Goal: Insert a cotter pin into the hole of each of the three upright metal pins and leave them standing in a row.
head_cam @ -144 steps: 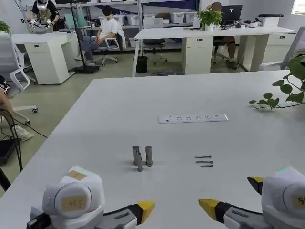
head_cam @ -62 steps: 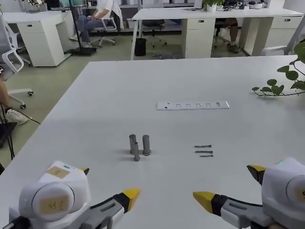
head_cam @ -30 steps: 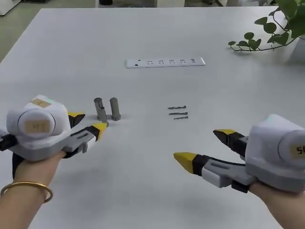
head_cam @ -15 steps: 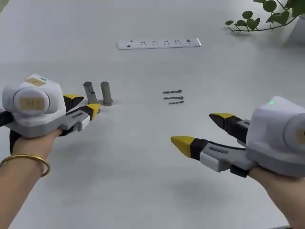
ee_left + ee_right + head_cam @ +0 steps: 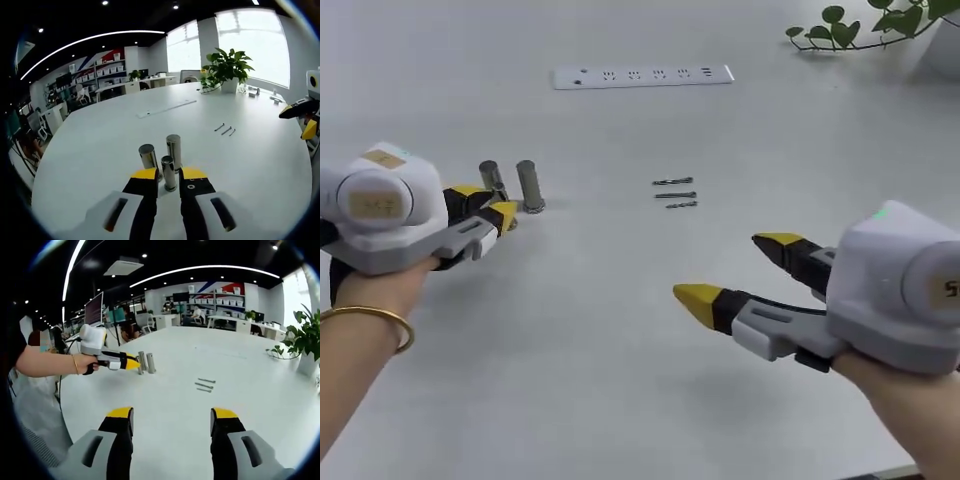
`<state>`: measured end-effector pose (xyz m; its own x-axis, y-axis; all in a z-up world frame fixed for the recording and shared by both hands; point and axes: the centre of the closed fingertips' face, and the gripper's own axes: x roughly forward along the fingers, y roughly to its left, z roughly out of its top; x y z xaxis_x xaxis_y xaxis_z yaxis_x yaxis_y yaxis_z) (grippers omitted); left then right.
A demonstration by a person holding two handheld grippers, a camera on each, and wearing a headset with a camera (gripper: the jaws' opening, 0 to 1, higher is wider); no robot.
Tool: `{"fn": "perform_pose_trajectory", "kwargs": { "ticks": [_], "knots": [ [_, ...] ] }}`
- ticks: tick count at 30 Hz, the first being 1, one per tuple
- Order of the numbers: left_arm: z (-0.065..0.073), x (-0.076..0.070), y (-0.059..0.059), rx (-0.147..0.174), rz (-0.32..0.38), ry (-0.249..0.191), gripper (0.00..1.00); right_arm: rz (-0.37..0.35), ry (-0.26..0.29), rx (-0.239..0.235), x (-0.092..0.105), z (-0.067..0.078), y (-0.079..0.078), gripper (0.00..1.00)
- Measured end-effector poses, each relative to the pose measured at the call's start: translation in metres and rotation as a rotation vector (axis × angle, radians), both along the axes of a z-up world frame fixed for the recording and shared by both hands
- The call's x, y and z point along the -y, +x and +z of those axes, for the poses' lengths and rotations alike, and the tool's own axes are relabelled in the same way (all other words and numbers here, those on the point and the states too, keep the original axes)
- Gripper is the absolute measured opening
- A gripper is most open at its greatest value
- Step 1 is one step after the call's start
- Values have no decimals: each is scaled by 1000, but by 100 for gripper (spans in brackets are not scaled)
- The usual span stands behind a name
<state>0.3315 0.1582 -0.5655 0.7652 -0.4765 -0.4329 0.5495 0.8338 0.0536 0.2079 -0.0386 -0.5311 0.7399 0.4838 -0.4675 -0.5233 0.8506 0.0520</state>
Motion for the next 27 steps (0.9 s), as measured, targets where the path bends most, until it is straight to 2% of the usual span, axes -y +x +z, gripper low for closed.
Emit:
{"fn": "perform_pose_trajectory", "kwargs": {
  "ticks": [6, 16, 27],
  "knots": [
    [-2, 2, 2, -3, -16, -3, 8, -16, 12, -8, 2, -2, -1, 59],
    [-3, 1, 2, -14, -13, -24, 7, -17, 12, -11, 1, -2, -1, 59],
    [-3, 3, 1, -33, 5, -69, 7, -10, 6, -19, 0, -4, -2, 59]
  ]
}}
